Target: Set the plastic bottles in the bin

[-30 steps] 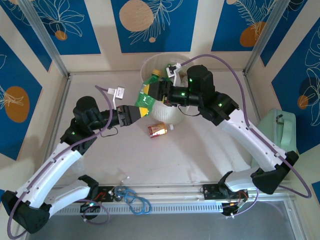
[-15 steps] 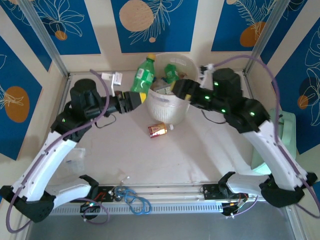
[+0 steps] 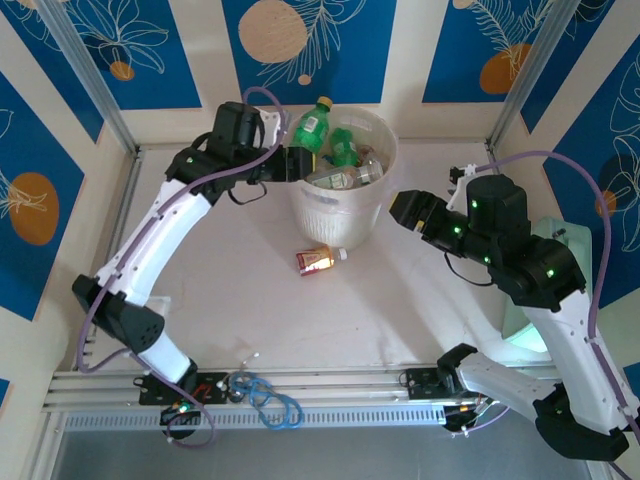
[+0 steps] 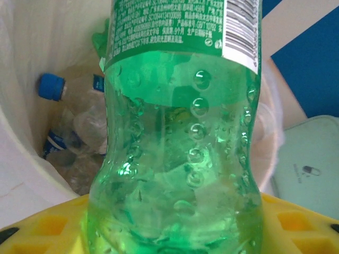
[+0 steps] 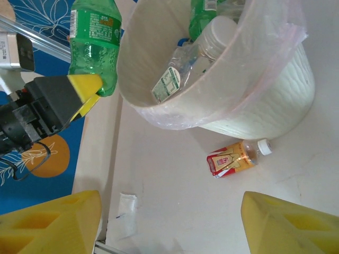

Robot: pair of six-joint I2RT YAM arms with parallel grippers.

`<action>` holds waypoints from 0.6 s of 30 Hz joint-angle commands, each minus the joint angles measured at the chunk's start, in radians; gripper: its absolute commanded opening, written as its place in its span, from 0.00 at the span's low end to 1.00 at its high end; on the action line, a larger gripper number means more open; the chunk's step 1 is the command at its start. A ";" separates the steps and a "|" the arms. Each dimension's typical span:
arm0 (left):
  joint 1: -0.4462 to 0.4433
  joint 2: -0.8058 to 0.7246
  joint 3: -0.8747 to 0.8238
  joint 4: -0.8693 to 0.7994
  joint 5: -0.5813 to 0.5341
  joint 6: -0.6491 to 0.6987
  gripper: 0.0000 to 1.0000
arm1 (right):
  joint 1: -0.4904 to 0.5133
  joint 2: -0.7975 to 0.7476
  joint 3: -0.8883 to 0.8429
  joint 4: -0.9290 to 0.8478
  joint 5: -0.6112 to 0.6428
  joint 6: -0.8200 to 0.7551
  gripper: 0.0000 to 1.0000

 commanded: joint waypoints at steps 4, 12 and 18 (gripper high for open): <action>0.000 0.079 0.142 -0.095 -0.050 0.089 0.67 | -0.025 -0.029 0.003 -0.032 -0.030 0.001 0.70; 0.000 0.071 0.142 -0.091 -0.102 0.066 0.90 | -0.028 -0.028 0.035 -0.042 -0.058 -0.005 0.70; 0.002 -0.139 -0.022 -0.032 -0.203 0.020 0.90 | -0.010 -0.014 0.052 -0.040 -0.080 -0.027 0.68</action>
